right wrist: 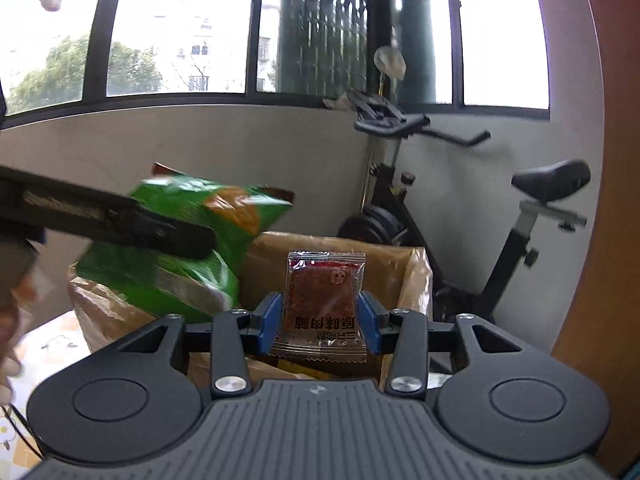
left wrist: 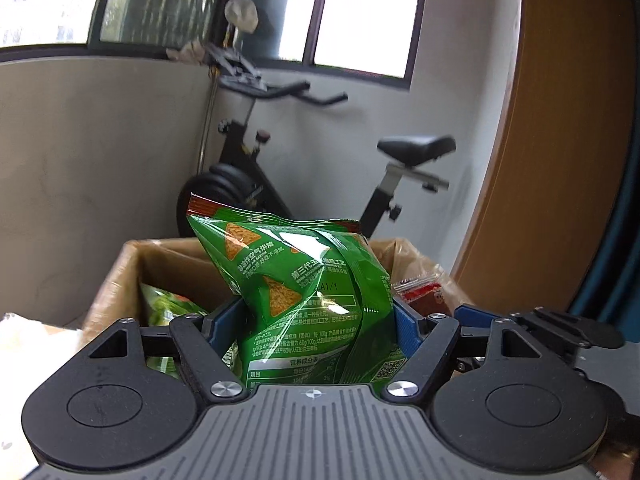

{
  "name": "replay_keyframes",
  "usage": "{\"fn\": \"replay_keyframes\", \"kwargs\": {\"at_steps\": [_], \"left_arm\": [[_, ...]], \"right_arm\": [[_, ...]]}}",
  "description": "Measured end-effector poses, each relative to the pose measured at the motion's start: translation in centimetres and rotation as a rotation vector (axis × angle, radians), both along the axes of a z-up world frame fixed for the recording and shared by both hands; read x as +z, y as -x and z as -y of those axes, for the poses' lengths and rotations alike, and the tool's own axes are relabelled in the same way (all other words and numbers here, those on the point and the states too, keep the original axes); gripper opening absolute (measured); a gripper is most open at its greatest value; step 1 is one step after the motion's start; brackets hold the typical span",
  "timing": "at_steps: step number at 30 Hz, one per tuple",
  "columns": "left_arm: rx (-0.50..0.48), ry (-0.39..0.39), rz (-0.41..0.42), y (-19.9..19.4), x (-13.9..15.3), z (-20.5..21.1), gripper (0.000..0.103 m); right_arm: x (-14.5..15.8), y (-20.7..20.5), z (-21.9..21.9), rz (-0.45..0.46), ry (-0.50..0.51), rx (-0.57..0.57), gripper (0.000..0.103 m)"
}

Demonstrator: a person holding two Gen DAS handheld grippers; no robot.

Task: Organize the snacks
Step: 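Carry chip bag with left tool while right tool carries meat packet into box, release, then lower right tool onto the square cracker pack and close on it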

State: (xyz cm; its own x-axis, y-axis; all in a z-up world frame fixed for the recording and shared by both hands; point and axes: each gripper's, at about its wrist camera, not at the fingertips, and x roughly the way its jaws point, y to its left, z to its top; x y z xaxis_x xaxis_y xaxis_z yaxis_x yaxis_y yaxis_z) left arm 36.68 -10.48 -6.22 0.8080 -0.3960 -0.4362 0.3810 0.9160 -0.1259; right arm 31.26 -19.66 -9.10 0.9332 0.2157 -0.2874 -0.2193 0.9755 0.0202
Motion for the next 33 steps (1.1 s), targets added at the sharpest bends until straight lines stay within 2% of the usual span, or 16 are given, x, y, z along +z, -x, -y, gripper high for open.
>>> {"fn": "replay_keyframes", "kwargs": {"at_steps": [5, 13, 20, 24, 29, 33], "left_arm": [[0.002, -0.004, -0.046, -1.8, -0.8, 0.6, 0.083], [0.053, -0.039, -0.036, -0.6, -0.7, -0.9, 0.09], [0.047, -0.039, -0.02, 3.0, 0.5, -3.0, 0.09], [0.06, -0.007, -0.013, 6.0, 0.4, -5.3, 0.09], [0.086, 0.006, -0.011, 9.9, -1.4, -8.1, 0.09], [0.12, 0.001, -0.042, 12.0, -3.4, -10.1, 0.09]], "right_arm": [[-0.4, -0.3, 0.6, -0.035, -0.009, 0.0, 0.049], [-0.2, 0.4, 1.5, -0.06, -0.044, -0.027, 0.053], [0.5, 3.5, 1.2, -0.058, -0.053, -0.001, 0.053], [0.3, 6.3, 1.6, -0.069, -0.083, 0.022, 0.055], [-1.2, 9.7, 1.4, -0.105, -0.058, 0.046, 0.055], [-3.6, 11.5, 0.9, -0.166, -0.044, 0.065, 0.055]]}}
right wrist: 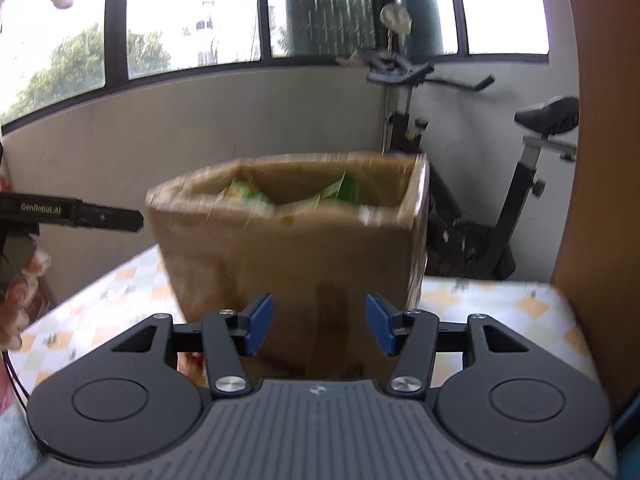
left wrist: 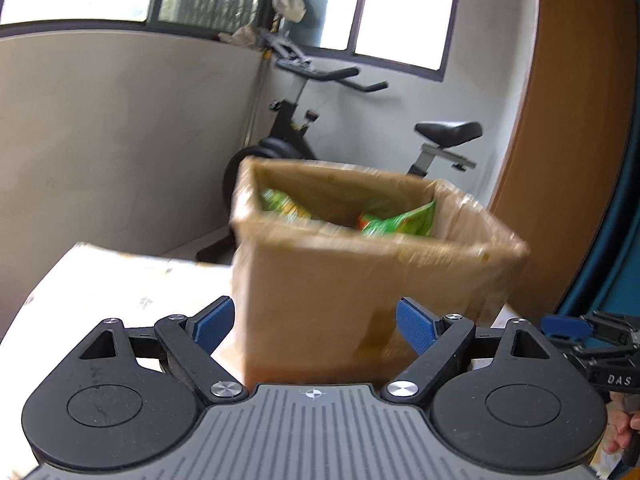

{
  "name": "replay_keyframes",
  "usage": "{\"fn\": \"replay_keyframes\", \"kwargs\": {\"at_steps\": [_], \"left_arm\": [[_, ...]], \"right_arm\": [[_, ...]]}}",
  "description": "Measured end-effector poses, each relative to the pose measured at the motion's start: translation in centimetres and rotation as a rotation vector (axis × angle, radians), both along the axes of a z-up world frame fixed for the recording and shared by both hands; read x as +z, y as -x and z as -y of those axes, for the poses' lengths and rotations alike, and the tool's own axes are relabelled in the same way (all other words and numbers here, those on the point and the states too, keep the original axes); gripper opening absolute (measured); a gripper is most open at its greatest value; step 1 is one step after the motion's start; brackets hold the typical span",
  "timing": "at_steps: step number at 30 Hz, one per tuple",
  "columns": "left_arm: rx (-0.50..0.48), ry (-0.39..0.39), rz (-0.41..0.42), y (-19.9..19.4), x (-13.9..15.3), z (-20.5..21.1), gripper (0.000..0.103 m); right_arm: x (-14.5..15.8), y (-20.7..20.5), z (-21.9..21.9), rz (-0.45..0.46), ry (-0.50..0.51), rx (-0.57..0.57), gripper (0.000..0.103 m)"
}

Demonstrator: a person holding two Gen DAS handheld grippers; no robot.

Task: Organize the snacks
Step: 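Lower right tool onto the square cracker pack and close on it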

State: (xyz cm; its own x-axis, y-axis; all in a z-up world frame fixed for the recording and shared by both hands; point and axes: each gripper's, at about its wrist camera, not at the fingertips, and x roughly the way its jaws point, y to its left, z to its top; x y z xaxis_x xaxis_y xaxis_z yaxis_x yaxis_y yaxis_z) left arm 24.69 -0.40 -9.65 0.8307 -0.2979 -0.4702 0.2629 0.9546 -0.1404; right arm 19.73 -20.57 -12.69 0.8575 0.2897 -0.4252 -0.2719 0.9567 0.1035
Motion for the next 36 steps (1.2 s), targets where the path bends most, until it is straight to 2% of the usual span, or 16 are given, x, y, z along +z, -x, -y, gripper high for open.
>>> {"fn": "replay_keyframes", "kwargs": {"at_steps": [10, 19, 21, 26, 30, 36], "left_arm": [[0.054, -0.003, -0.072, 2.5, -4.7, -2.0, 0.089], [0.068, 0.016, -0.153, 3.3, -7.9, -3.0, 0.089], [0.071, 0.015, -0.166, 3.6, -8.4, -3.1, 0.089], [0.083, 0.022, -0.187, 3.7, -9.2, -3.3, 0.089], [0.084, 0.021, -0.199, 3.7, -9.6, -3.0, 0.089], [0.075, 0.005, -0.222, 3.5, -10.1, -2.2, 0.089]], "right_arm": [[-6.9, 2.7, -1.6, -0.233, 0.058, 0.081, 0.055], [-10.1, 5.0, -2.7, -0.327, 0.246, 0.218, 0.056], [-10.4, 5.2, -2.7, -0.327, 0.243, 0.244, 0.062], [-11.7, 4.7, -3.1, -0.352, 0.264, 0.261, 0.064], [-12.1, 4.1, -2.8, -0.343, 0.2, 0.259, 0.057], [-12.3, 1.1, -3.3, -0.305, 0.132, 0.236, 0.054]]}}
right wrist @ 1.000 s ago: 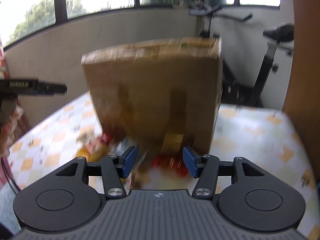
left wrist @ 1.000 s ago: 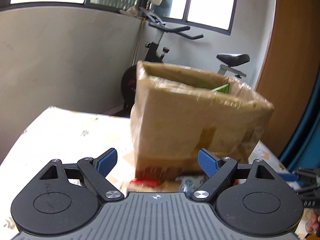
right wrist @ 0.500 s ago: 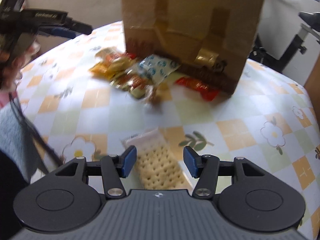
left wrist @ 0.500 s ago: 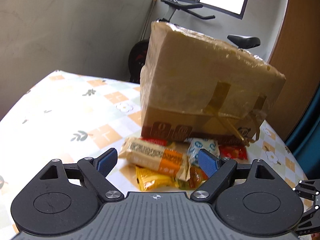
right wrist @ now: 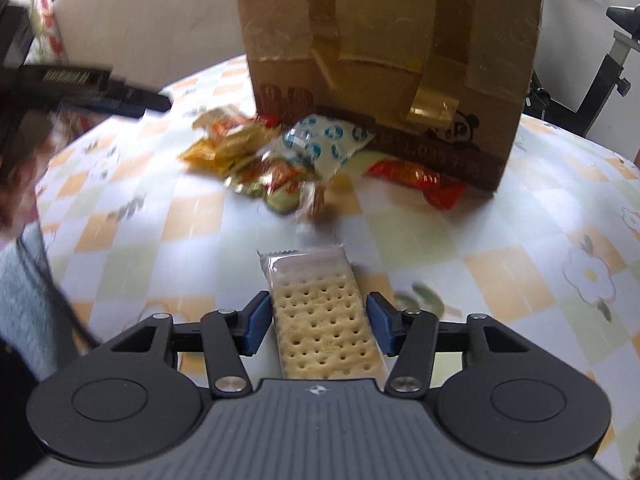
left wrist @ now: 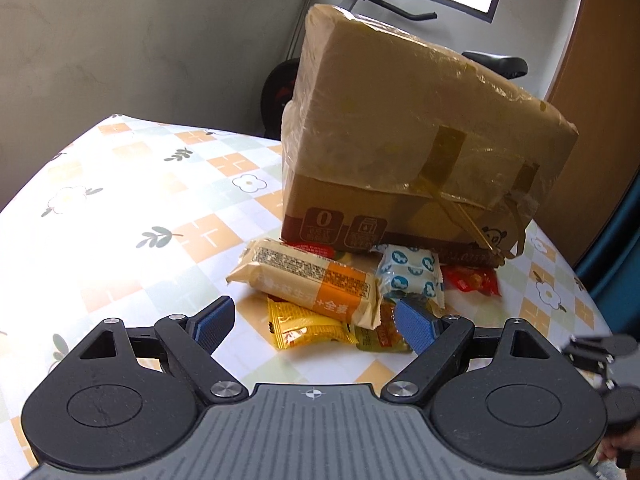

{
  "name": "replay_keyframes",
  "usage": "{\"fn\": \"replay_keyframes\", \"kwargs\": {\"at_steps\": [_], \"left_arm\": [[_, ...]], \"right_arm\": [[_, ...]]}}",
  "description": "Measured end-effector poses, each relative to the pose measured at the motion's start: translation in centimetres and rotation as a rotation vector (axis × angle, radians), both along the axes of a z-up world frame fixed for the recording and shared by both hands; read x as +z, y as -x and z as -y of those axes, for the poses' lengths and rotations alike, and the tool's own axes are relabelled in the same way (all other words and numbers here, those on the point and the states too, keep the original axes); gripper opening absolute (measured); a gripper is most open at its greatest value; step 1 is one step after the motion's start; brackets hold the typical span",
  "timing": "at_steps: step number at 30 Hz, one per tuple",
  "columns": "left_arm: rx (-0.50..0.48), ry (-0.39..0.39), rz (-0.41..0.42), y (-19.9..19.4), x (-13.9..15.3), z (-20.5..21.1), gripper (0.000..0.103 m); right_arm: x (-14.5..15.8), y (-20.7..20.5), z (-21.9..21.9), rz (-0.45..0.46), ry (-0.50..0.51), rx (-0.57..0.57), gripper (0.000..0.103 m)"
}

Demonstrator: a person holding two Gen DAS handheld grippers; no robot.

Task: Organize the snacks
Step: 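Lower right tool onto the square cracker pack and close on it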

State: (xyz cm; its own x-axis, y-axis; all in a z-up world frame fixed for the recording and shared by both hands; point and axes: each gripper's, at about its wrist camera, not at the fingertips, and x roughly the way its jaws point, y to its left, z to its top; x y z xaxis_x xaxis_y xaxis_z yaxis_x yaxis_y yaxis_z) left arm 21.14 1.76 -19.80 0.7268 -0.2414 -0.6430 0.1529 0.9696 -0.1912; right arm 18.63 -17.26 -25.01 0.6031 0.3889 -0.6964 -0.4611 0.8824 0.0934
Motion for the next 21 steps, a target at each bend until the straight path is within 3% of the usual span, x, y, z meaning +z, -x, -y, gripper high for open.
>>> {"fn": "replay_keyframes", "kwargs": {"at_steps": [6, 9, 12, 17, 21], "left_arm": [[0.02, -0.008, -0.016, -0.1, -0.1, 0.2, 0.089], [0.042, 0.004, -0.034, -0.5, -0.3, 0.0, 0.089], [0.072, 0.011, -0.064, -1.6, -0.7, 0.2, 0.089], [0.201, 0.027, -0.106, -4.6, -1.3, 0.9, 0.089], [0.305, 0.058, -0.117, -7.4, -1.5, 1.3, 0.089]], "right_arm": [[-0.6, -2.6, -0.2, 0.075, 0.036, -0.081, 0.053], [-1.2, -2.3, 0.7, 0.095, -0.029, -0.136, 0.053], [-1.4, -1.8, 0.7, 0.123, -0.015, -0.149, 0.053], [-1.5, -1.7, 0.1, 0.147, 0.019, -0.144, 0.053], [-1.6, -1.6, 0.8, 0.138, -0.021, -0.142, 0.053]]}}
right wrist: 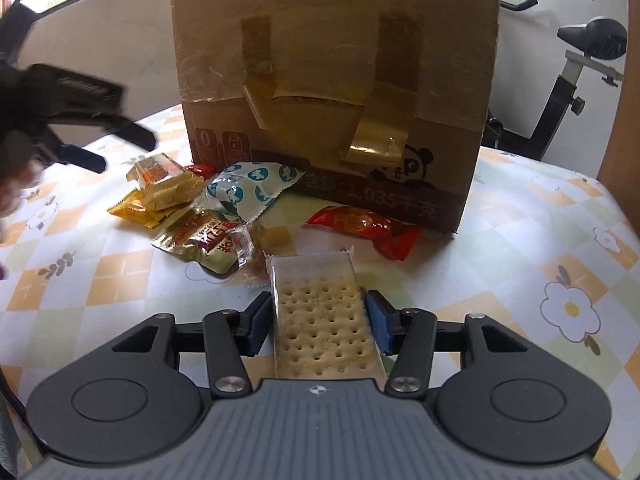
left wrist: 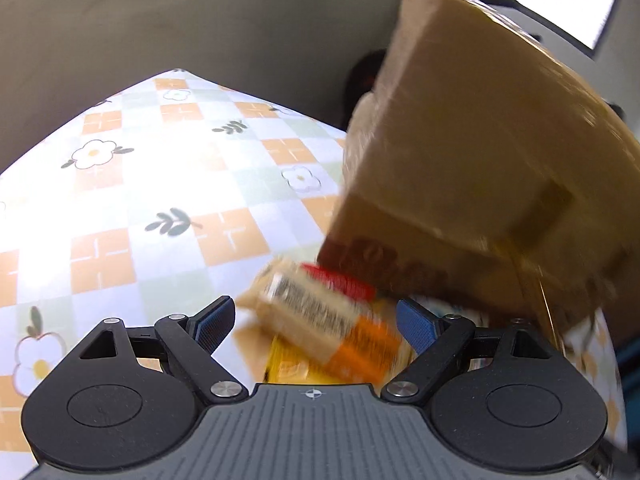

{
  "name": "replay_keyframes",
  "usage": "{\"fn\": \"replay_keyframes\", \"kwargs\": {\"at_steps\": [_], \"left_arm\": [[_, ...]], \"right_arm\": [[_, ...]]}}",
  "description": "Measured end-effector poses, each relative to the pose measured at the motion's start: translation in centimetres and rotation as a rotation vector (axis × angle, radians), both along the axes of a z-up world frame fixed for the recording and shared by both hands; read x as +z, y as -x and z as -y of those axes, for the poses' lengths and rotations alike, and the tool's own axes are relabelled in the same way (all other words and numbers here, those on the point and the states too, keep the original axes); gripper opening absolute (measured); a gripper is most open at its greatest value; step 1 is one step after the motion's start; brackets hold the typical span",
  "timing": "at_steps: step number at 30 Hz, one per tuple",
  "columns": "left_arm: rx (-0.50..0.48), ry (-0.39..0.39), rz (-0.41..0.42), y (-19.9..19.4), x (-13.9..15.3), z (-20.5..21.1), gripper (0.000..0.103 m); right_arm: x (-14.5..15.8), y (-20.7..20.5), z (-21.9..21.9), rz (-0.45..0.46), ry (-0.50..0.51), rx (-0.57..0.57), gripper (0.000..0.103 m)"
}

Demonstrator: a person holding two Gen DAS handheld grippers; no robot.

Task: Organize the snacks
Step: 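Lower right tool onto the square cracker pack and close on it, then grasp the orange-and-beige wafer bar with the left tool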

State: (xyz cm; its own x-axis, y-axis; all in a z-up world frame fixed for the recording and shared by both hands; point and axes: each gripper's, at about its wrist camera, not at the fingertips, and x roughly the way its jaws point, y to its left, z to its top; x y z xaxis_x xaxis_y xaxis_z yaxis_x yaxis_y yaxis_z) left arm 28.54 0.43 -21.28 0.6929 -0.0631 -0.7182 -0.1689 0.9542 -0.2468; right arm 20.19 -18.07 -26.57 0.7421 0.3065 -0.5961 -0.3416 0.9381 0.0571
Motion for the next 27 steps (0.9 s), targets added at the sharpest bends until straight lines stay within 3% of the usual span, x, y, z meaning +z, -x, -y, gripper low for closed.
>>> {"fn": "replay_keyframes", "kwargs": {"at_steps": [7, 11, 16, 24, 27], "left_arm": [[0.001, -0.12, -0.053, -3.0, -1.7, 1.6, 0.089], [-0.015, -0.118, -0.053, -1.5, -2.3, 1.0, 0.089], [-0.097, -0.177, -0.05, 1.5, -2.5, 0.6, 0.089], [-0.103, -0.122, -0.08, 4.9, -2.3, -1.3, 0.089], [-0.074, -0.144, -0.059, 4.9, -1.9, -1.7, 0.089]], "right_arm": [[0.0, -0.1, 0.4, -0.006, -0.036, -0.001, 0.053], [0.0, -0.2, 0.4, -0.008, -0.045, -0.001, 0.053], [0.0, -0.2, 0.6, -0.01, -0.052, -0.001, 0.053], [0.0, -0.1, 0.5, -0.01, -0.049, -0.002, 0.053], [0.0, -0.2, 0.4, -0.009, -0.043, -0.002, 0.053]]}}
